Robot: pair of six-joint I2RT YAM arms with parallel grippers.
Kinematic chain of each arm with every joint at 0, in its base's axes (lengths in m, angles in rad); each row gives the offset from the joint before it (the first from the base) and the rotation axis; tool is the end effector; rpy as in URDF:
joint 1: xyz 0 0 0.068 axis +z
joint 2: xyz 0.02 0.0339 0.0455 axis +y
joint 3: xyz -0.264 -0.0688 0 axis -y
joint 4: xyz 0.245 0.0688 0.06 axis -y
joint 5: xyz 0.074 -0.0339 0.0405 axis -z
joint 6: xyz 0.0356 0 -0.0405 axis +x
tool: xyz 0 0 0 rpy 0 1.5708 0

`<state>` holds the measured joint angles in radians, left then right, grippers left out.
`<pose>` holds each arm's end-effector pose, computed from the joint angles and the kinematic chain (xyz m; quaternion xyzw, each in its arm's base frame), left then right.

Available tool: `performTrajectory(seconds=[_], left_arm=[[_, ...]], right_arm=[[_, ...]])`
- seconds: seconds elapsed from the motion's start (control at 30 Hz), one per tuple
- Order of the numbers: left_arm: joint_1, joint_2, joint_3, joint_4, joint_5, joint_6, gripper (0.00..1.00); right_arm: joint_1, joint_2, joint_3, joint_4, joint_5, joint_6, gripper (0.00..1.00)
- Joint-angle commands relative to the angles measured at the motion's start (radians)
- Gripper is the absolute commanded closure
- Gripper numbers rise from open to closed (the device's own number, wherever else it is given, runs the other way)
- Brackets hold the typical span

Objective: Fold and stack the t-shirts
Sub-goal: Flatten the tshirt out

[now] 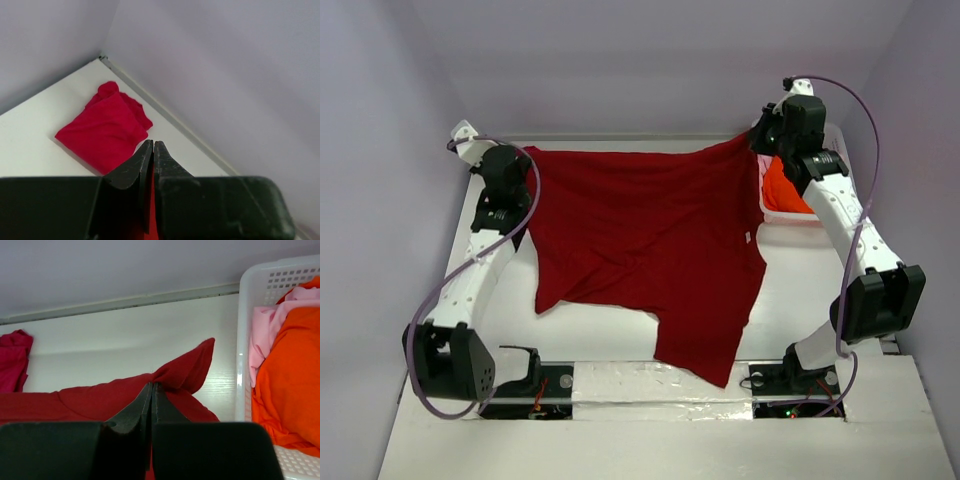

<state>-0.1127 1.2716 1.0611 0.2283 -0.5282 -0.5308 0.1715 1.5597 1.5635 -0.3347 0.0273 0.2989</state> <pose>0.2992 -0.0158 0.3751 -0.3226 0.6231 -0.0442 0.7111 0.3603 0.0614 0.4028 0.0597 0.8117 0.1246 0.5675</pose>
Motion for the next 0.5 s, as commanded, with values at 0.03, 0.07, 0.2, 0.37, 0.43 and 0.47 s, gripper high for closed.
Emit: performTrajectory(seconds=[0.03,0.07,0.2,0.37,0.43,0.47], left_arm=[[0.008,-0.158,-0.032,0.052,-0.042,0.018,1.0],[0.008,-0.175,-0.035,0.051,-0.039,0.023,1.0],[0.008,-0.276,-0.024,0.011,-0.044,0.026,1.0],[0.008,-0.365,0.028,-0.081,-0.035,0.026,1.0],[0.008,-0.392,0.031,-0.084,-0.027,0.031,1.0],[0.008,-0.402,0.033,-0.086,-0.026,0.034,1.0]], right_arm=[[0.002,-0.095,-0.023,0.117,0.0,-0.014,1.0],[0.002,-0.113,-0.036,0.123,0.002,-0.017,1.0],[0.002,-0.21,-0.071,0.122,0.008,-0.021,1.0],[0.002,-0.358,-0.1,0.123,-0.015,-0.012,1.0],[0.002,-0.397,-0.106,0.114,-0.013,-0.01,1.0],[0.002,-0.432,-0.106,0.102,-0.009,-0.012,1.0]])
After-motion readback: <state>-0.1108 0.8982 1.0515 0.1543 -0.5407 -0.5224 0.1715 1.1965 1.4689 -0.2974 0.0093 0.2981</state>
